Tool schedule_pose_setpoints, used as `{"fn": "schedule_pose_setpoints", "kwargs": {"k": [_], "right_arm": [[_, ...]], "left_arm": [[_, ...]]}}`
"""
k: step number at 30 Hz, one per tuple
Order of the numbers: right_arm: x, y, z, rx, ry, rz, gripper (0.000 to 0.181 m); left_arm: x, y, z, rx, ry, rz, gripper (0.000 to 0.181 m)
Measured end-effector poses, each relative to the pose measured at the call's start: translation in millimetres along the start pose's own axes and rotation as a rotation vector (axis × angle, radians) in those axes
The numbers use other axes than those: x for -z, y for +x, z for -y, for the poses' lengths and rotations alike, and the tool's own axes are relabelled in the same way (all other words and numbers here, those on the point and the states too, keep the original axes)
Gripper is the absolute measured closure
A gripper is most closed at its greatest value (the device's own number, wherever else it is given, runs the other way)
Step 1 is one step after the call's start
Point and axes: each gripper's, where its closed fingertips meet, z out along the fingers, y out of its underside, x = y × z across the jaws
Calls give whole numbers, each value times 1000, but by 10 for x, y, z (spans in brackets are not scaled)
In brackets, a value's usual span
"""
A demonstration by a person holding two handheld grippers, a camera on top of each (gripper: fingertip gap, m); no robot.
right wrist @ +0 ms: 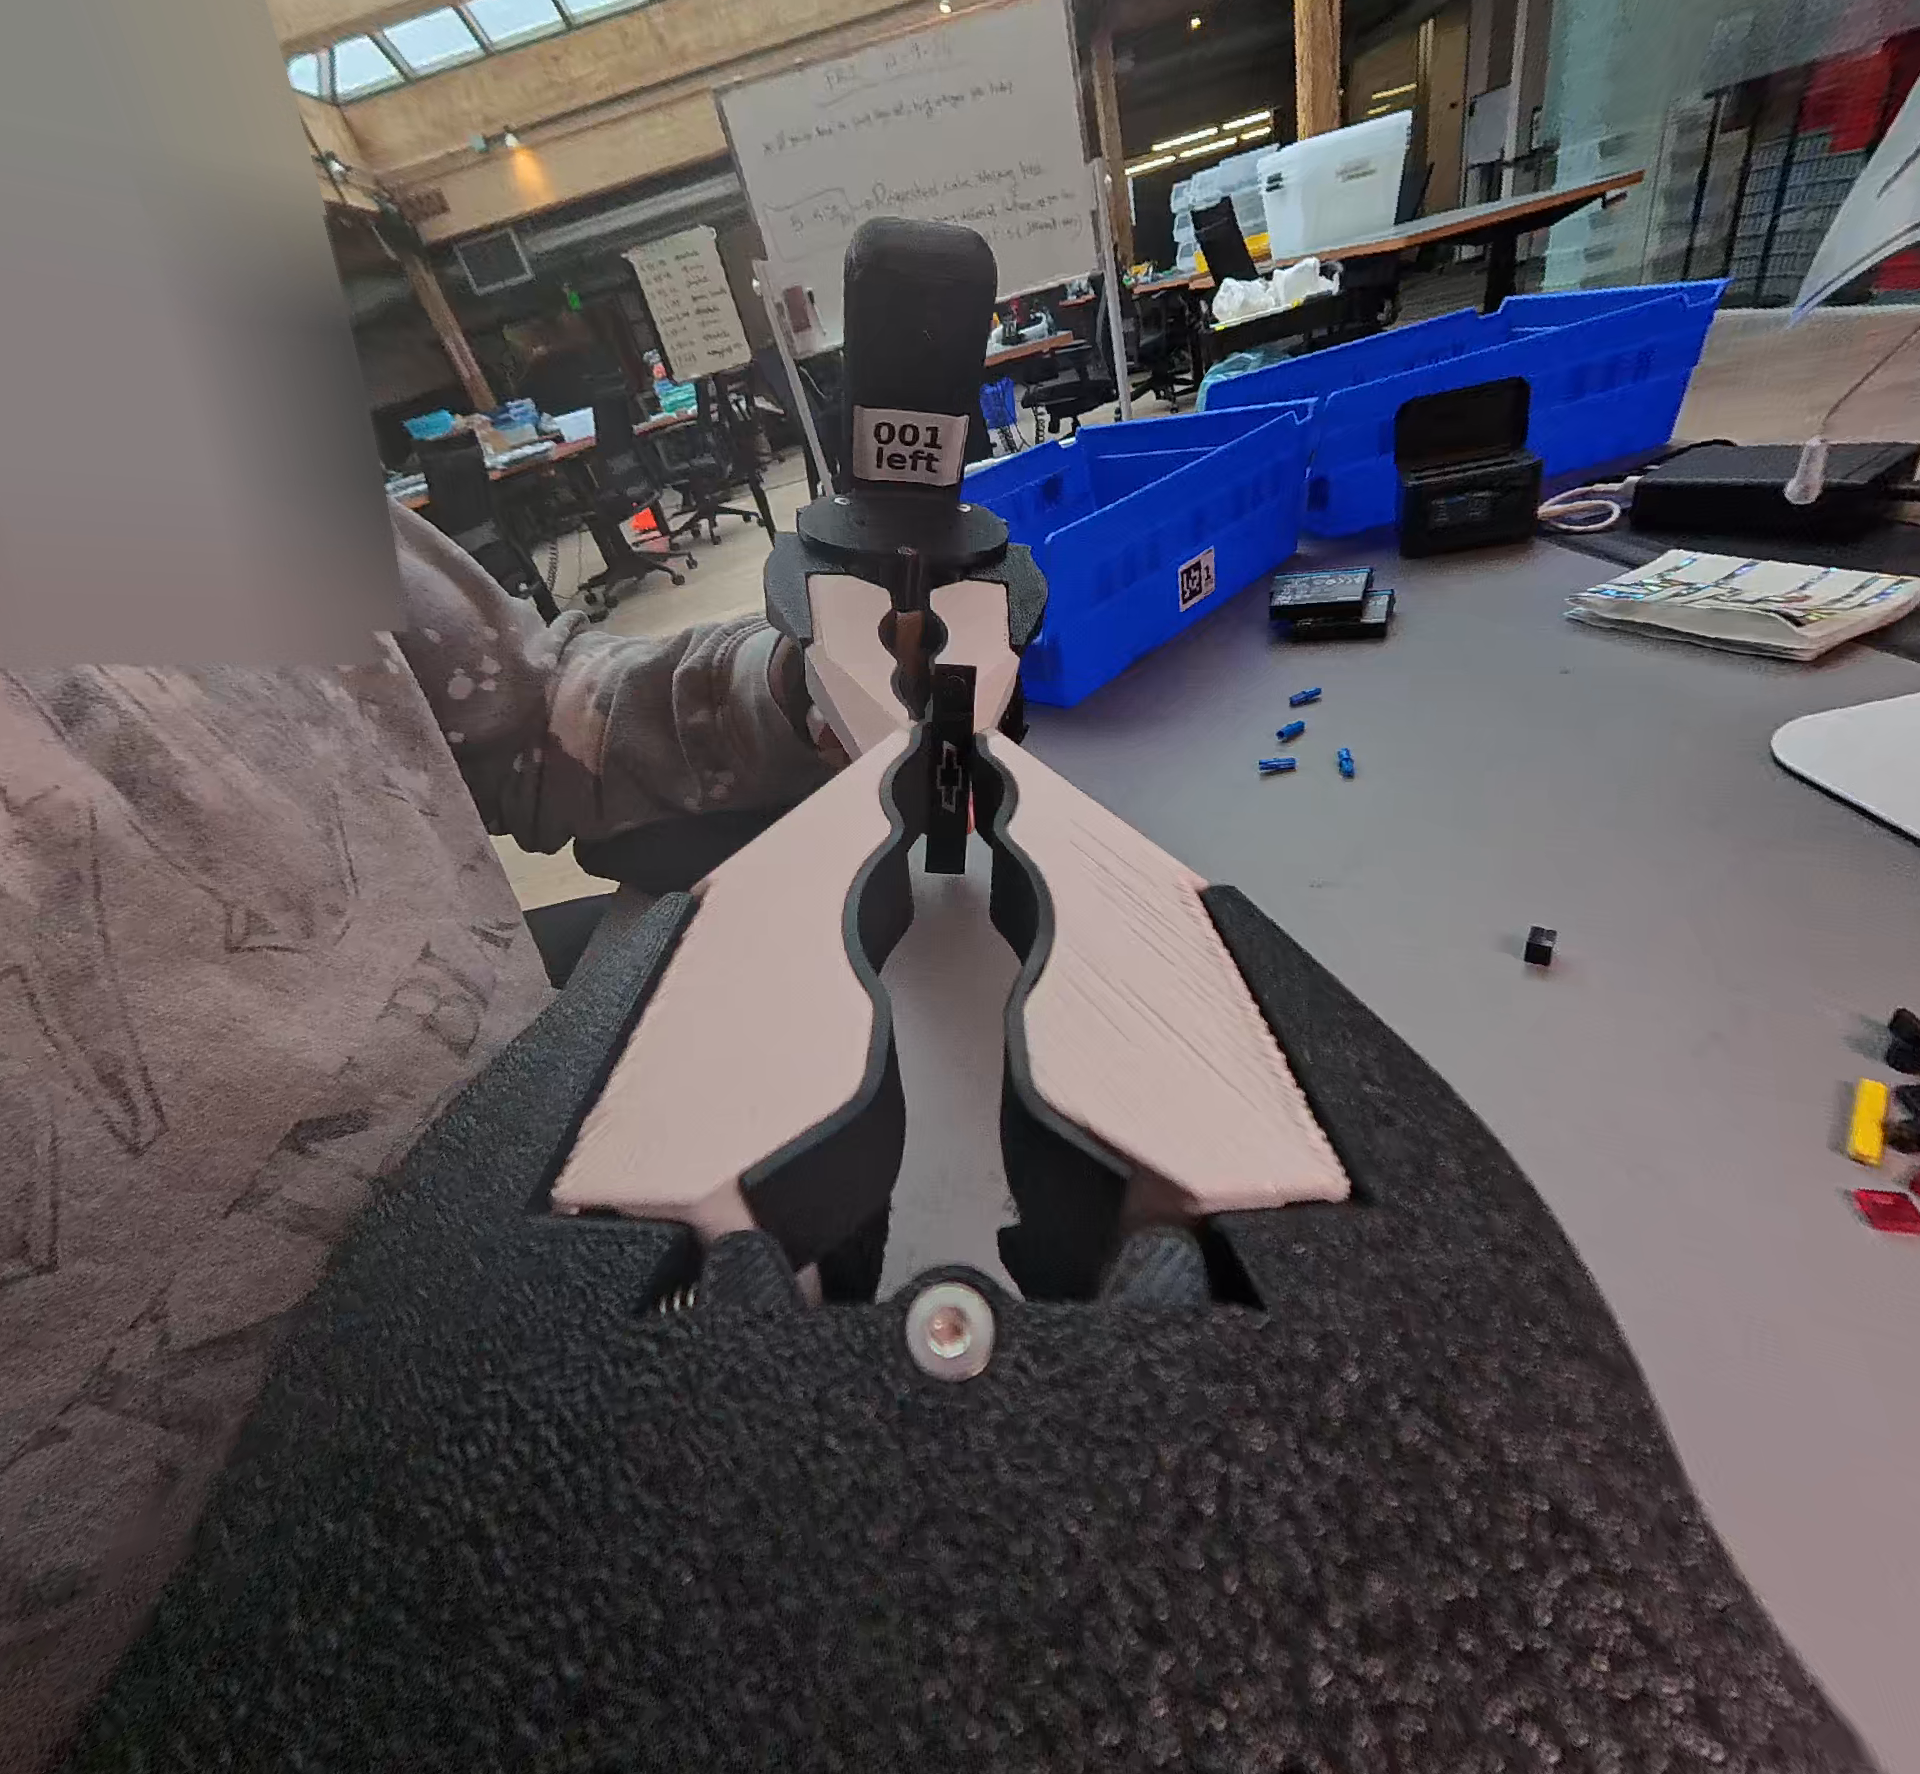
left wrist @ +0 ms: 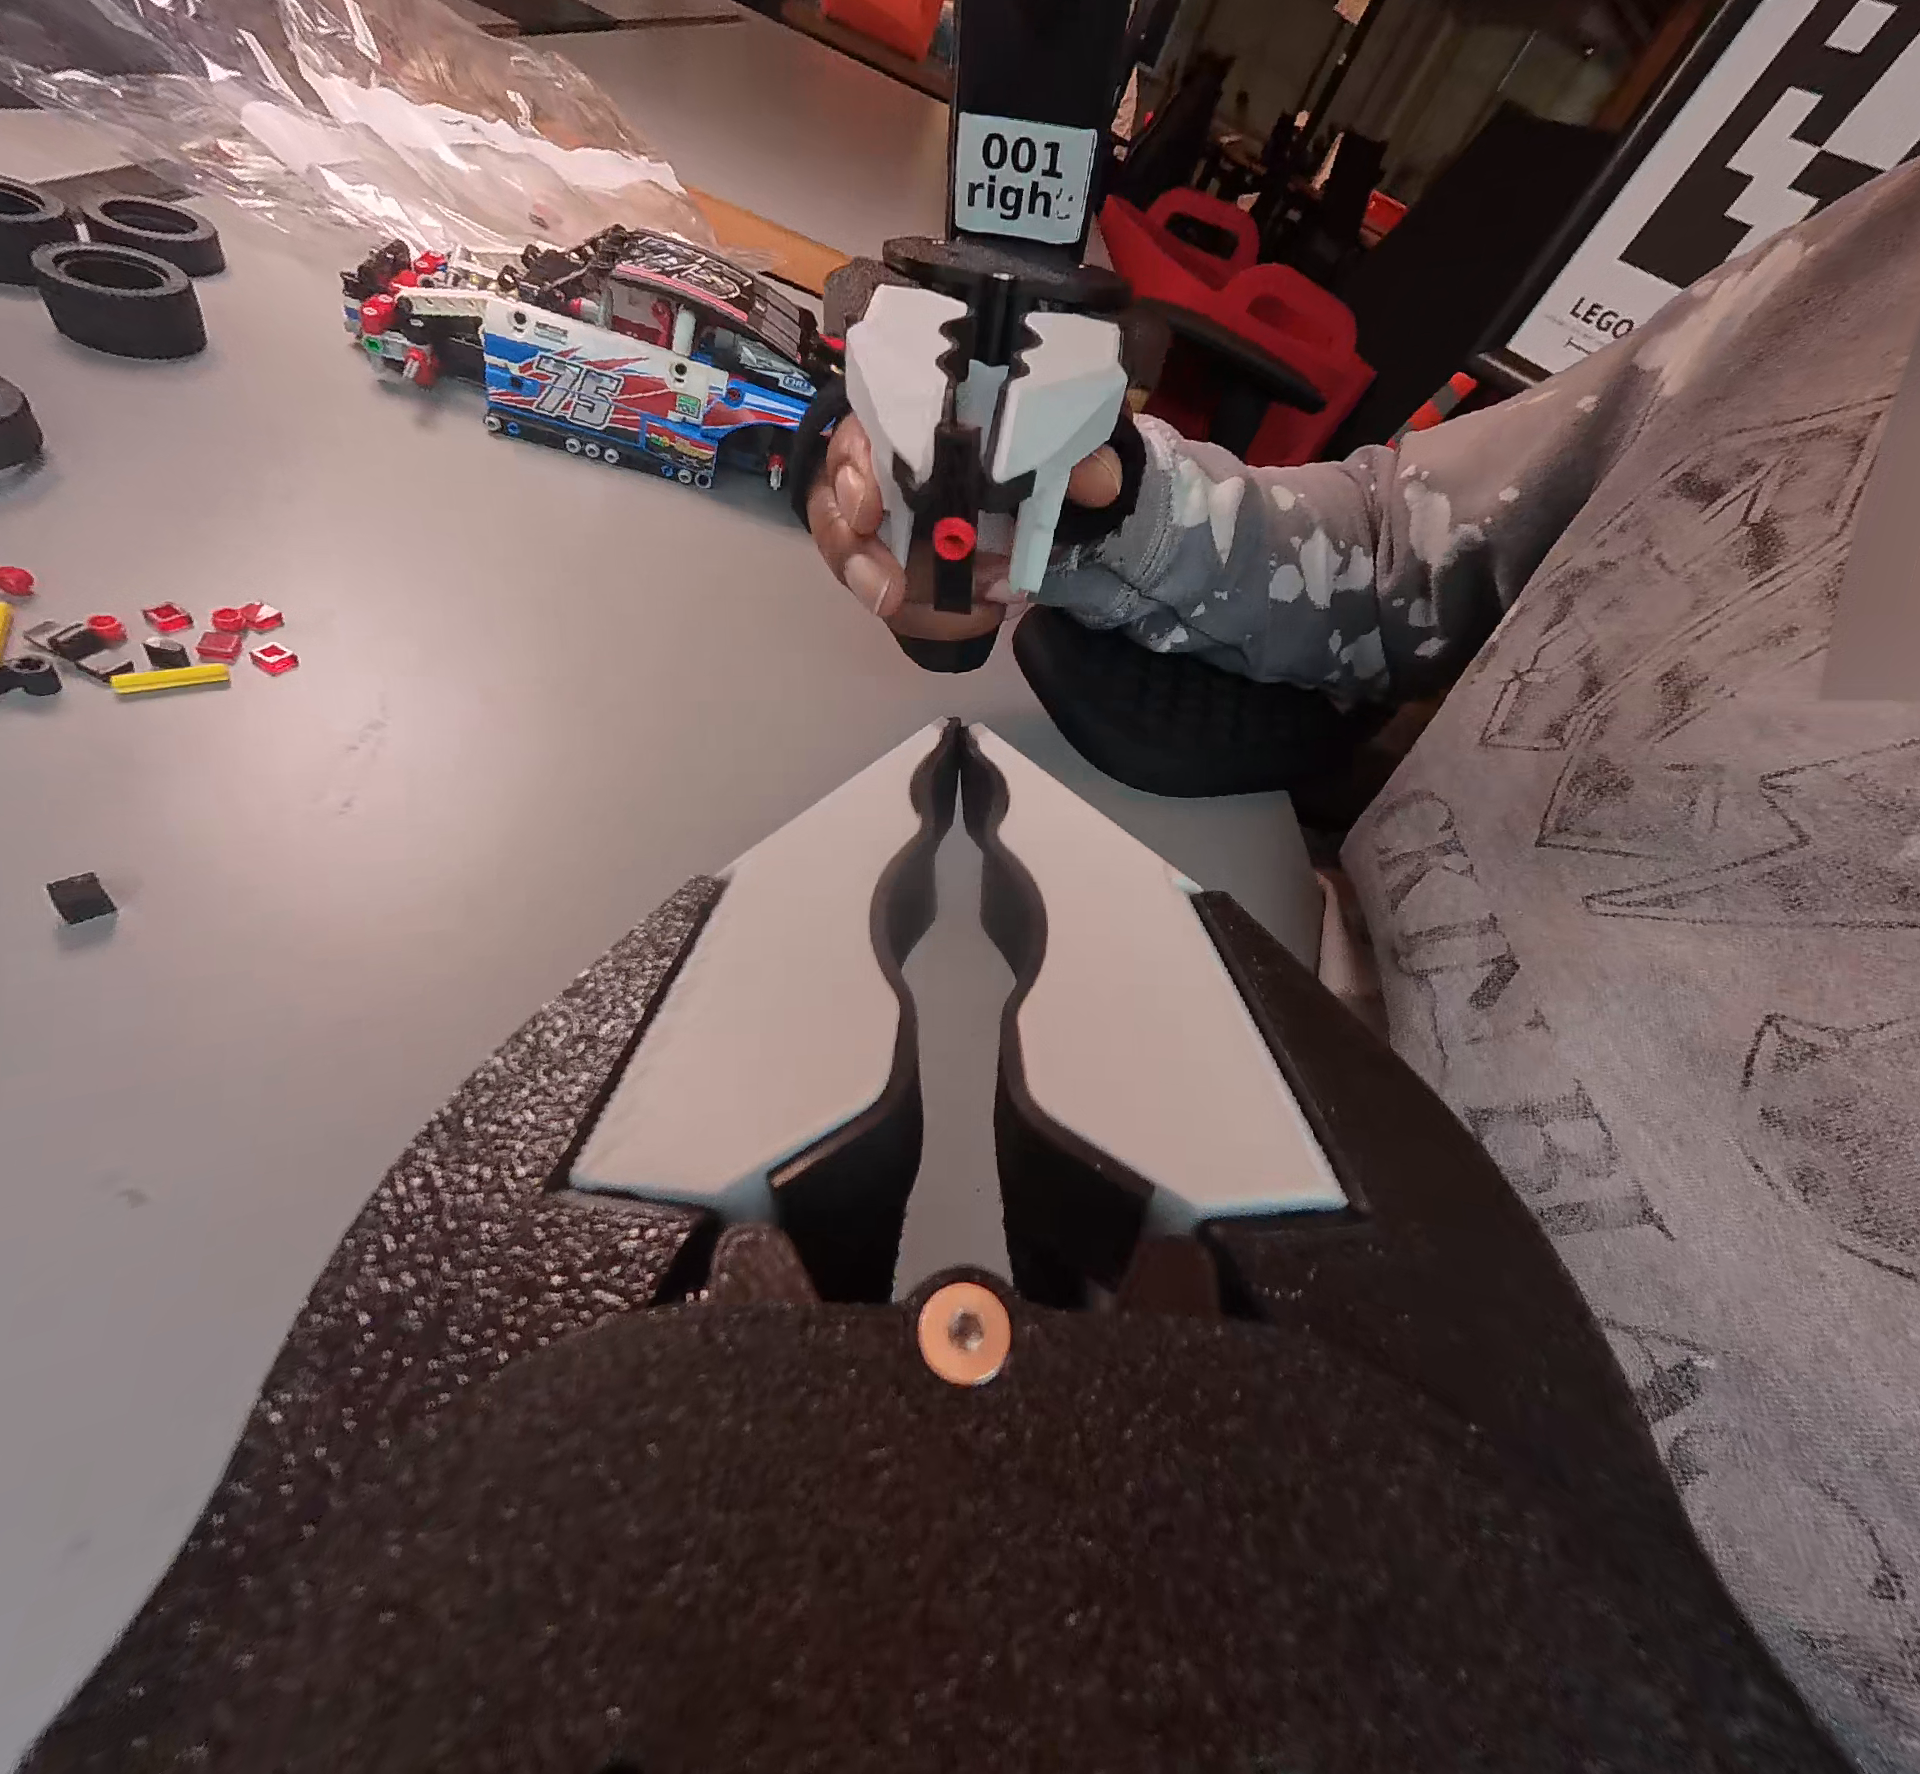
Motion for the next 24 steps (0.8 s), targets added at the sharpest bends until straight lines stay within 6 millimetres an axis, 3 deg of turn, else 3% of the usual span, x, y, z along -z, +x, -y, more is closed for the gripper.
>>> {"fn": "schedule_pose_setpoints", "kwargs": {"k": [3, 4, 6, 16, 23, 24], "right_arm": [[-65, -27, -99, -34, -34, 23, 174], [-92, -40, -145, -14, -57, 21, 174], [-137, -65, -209, 21, -95, 15, 174], [-208, -153, -317, 132, -174, -1, 175], [-177, -166, -203, 35, -72, 60, 175], [-119, -165, -101, 16, -15, 72, 175]], "left_arm": [[-8, -7, 64, 37, 49, -3, 181], [3, -3, 96, 61, 73, -14, 168], [35, 20, 166, 95, 117, -45, 160], [-8, 93, 83, -19, 48, -23, 175], [13, 97, 157, -34, 81, -2, 176], [48, 62, 168, -31, 88, 13, 176]]}}
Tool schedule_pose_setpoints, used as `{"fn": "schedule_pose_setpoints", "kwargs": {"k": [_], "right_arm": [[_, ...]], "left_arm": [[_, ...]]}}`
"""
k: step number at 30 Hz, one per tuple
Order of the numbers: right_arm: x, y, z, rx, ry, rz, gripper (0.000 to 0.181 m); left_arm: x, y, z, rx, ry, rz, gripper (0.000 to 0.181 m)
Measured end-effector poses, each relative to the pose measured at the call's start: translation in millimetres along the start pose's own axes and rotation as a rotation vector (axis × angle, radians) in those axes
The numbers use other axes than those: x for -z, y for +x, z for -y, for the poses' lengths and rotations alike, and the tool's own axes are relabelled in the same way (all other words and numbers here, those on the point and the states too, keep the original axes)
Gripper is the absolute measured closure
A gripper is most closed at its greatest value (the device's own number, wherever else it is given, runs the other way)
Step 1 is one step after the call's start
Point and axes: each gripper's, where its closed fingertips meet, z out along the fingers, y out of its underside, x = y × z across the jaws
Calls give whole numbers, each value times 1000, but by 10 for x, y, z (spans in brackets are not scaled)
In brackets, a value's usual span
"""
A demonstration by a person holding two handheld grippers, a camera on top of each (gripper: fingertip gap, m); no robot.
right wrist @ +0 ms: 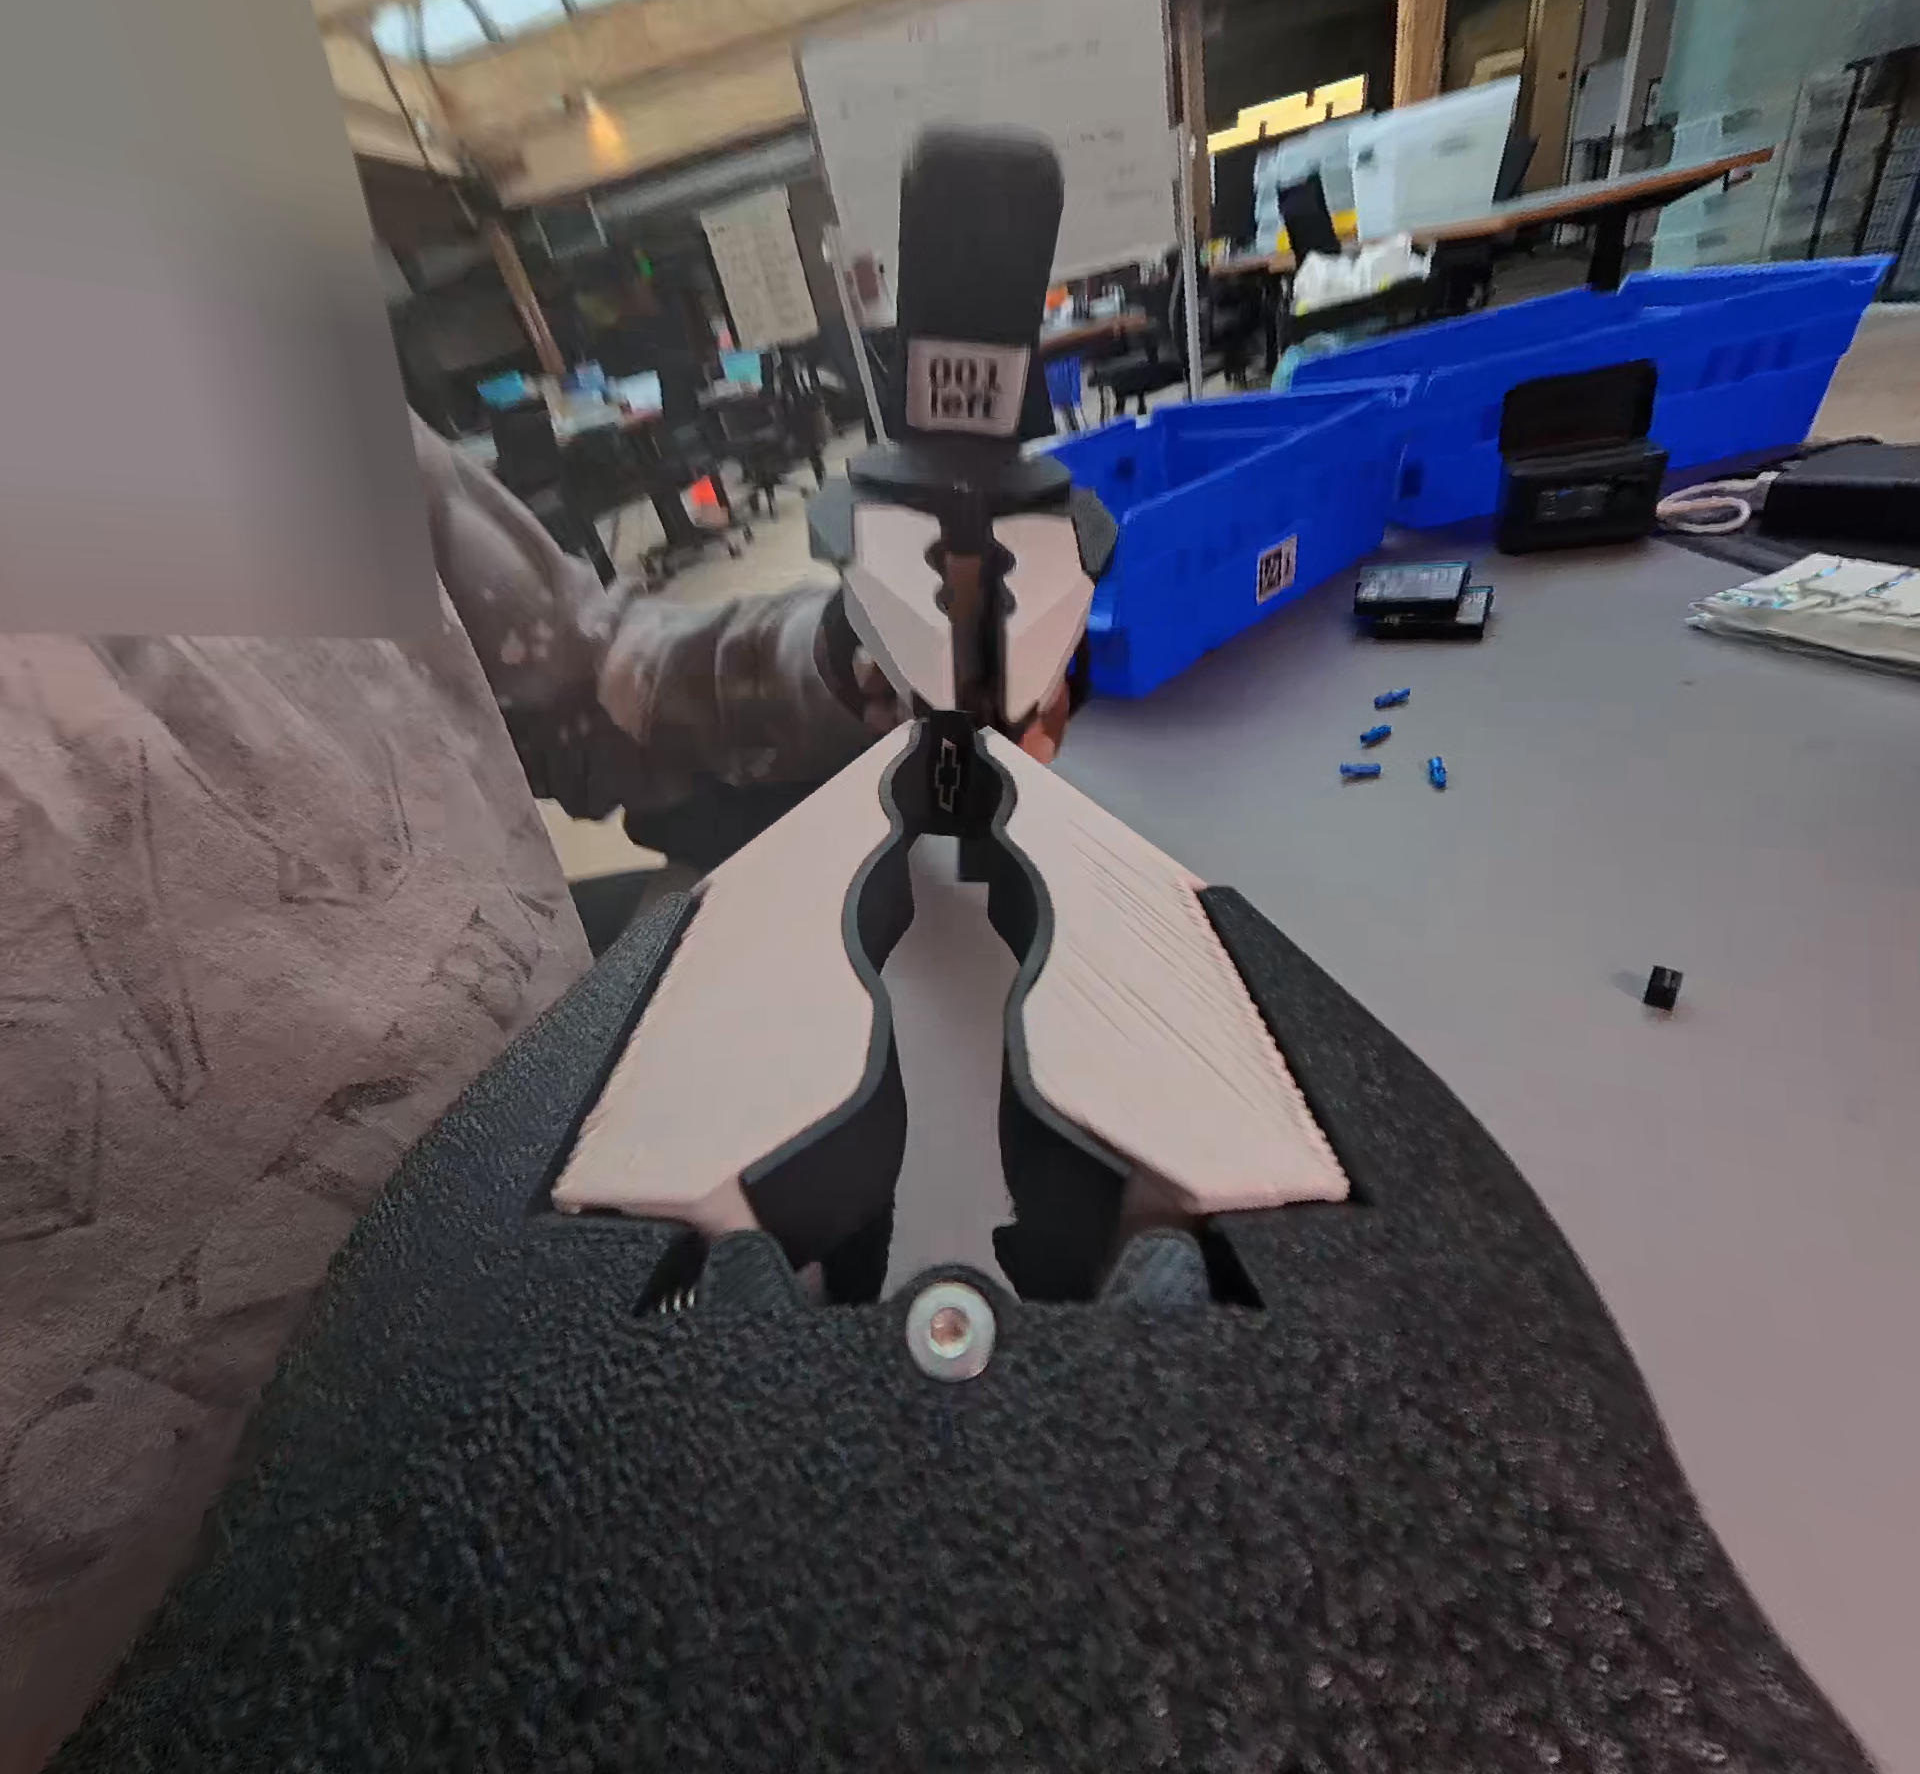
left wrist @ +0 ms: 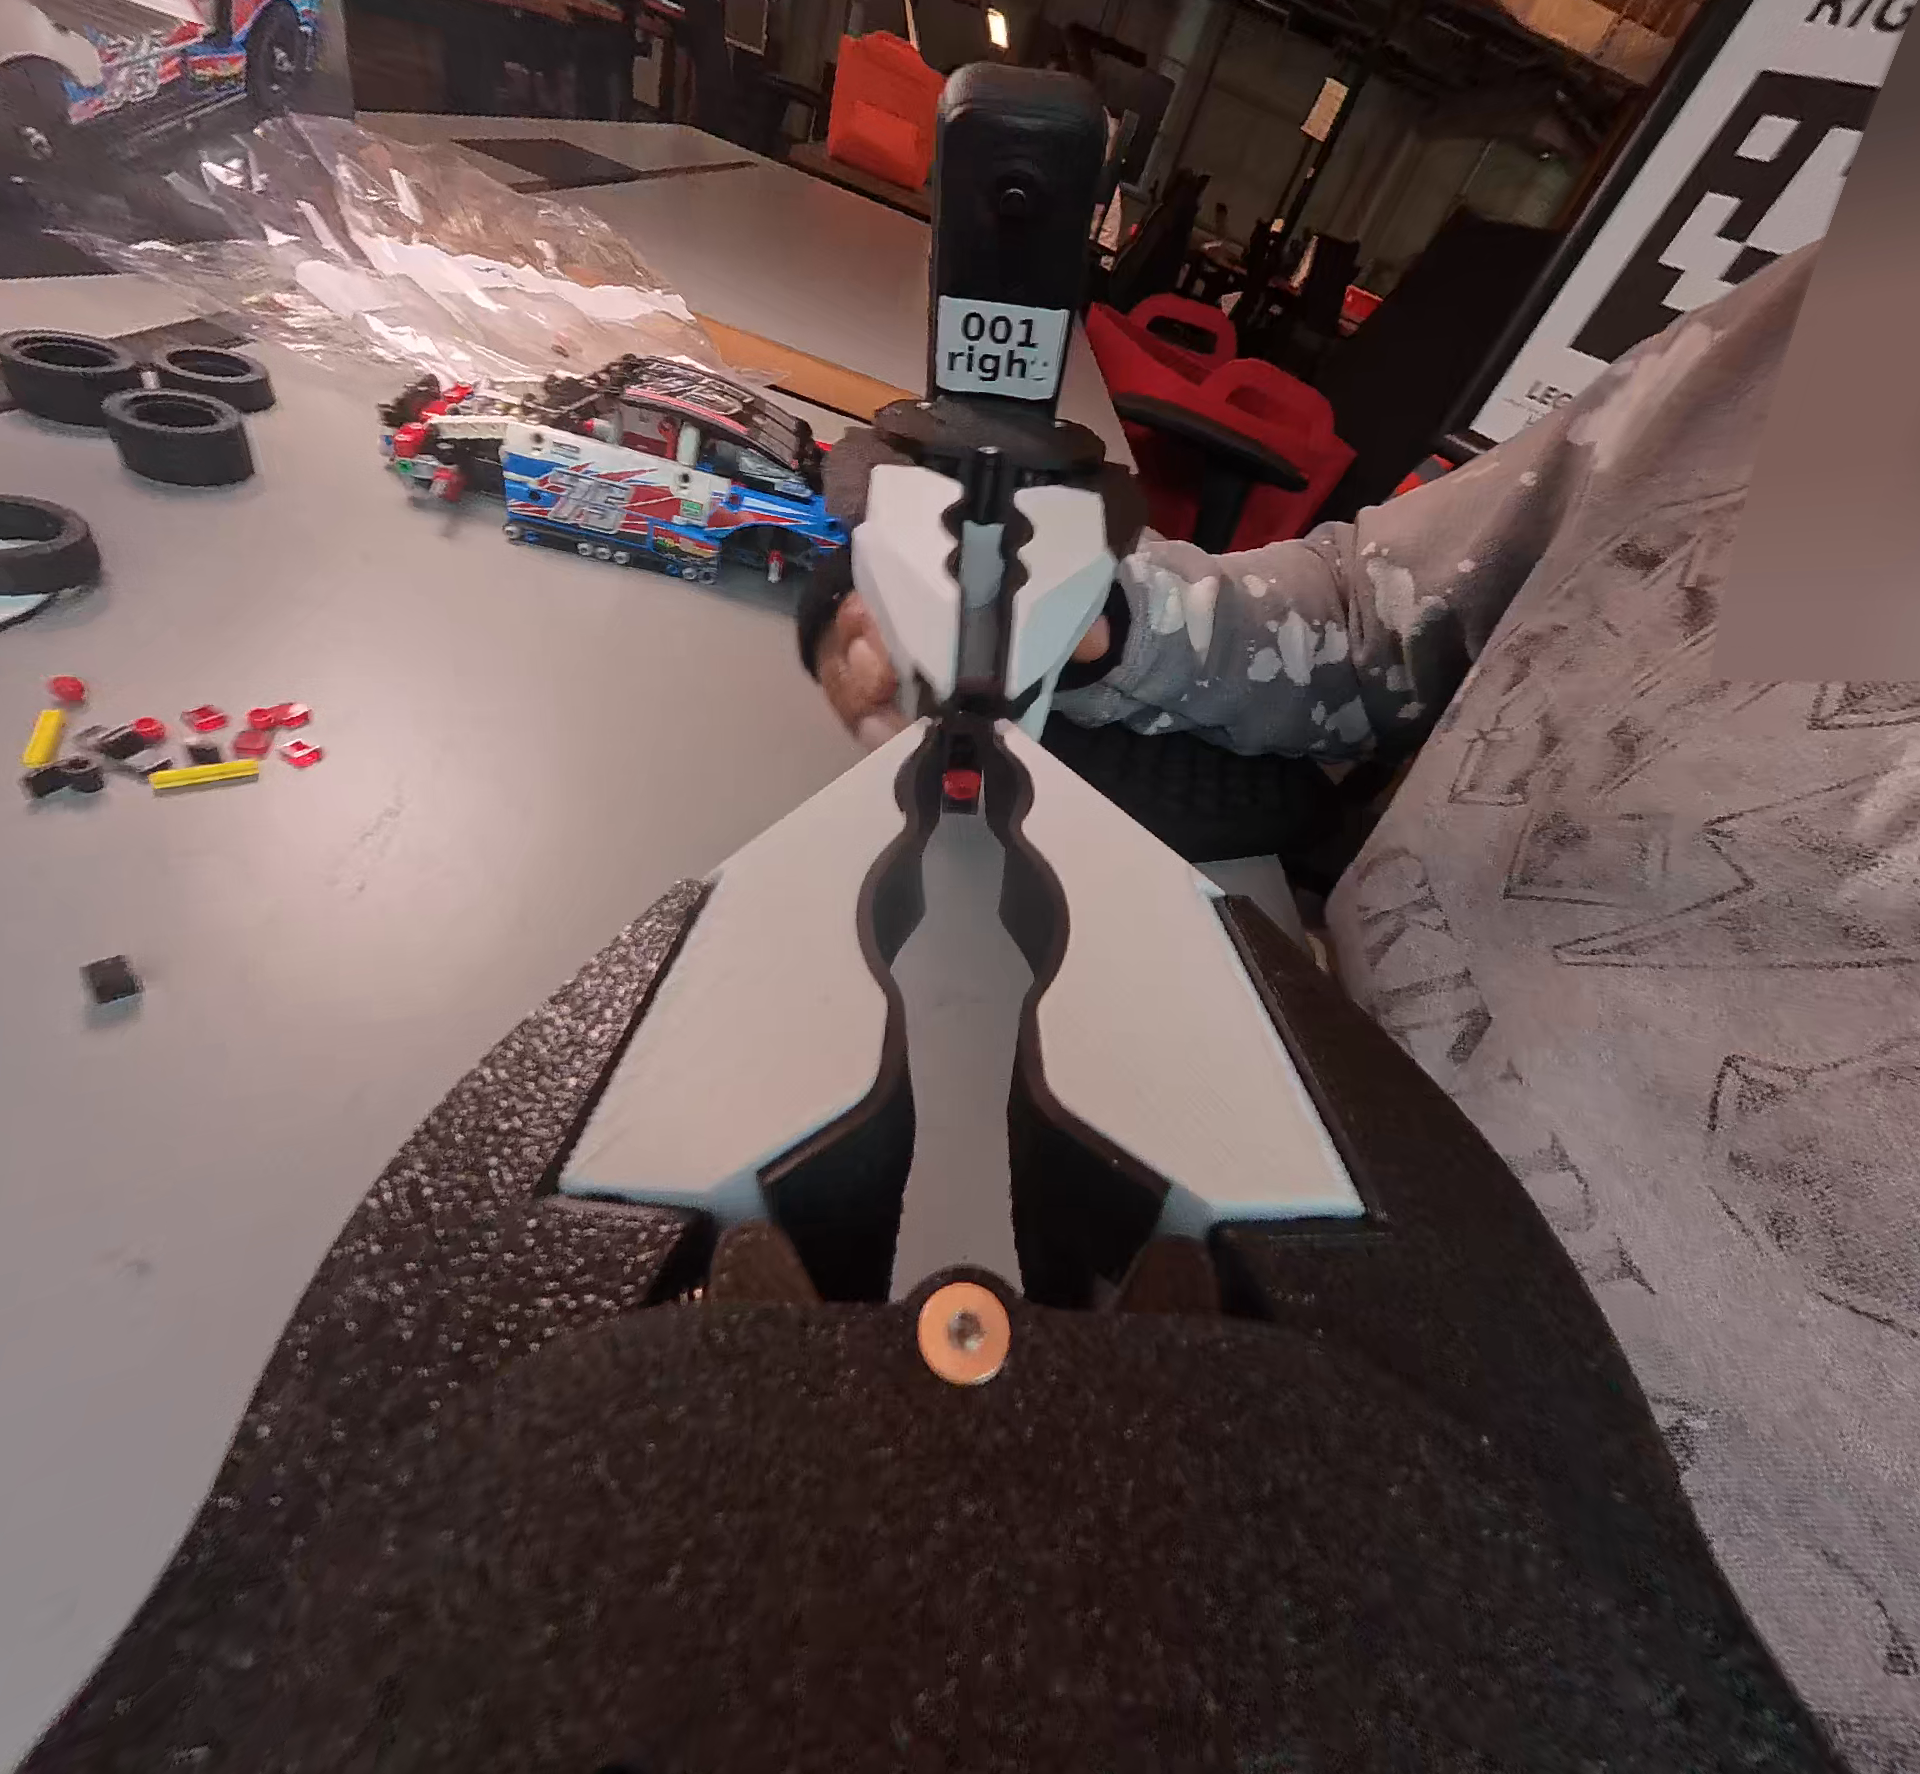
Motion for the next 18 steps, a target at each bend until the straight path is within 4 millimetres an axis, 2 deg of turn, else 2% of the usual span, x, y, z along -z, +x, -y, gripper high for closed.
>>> {"fn": "schedule_pose_setpoints", "kwargs": {"k": [1, 2, 3, 6, 8, 11, 12, 18], "right_arm": [[114, 35, 158, -37, 75, 2, 176], [203, 102, 223, -11, 85, -37, 175], [231, 149, 204, 35, 56, -77, 175], [177, 211, 152, -9, 47, -107, 175], [144, 341, -71, -3, -87, -175, 175], [216, 650, -630, 81, -425, -354, 174], [244, 727, -741, 125, -497, -406, 174], [328, 924, -1117, 190, -787, -504, 174]], "left_arm": [[75, -93, 4, 2, 4, 37, 176], [154, -144, 32, 20, 23, 45, 176], [194, -159, 44, 27, 30, 42, 176], [126, -145, -27, 26, 1, 26, 176], [99, -165, -68, 56, -3, 21, 176], [120, -229, -58, 96, 12, 32, 176], [119, -249, -67, 111, 7, 36, 176], [72, -304, -177, 136, -35, 58, 175]]}}
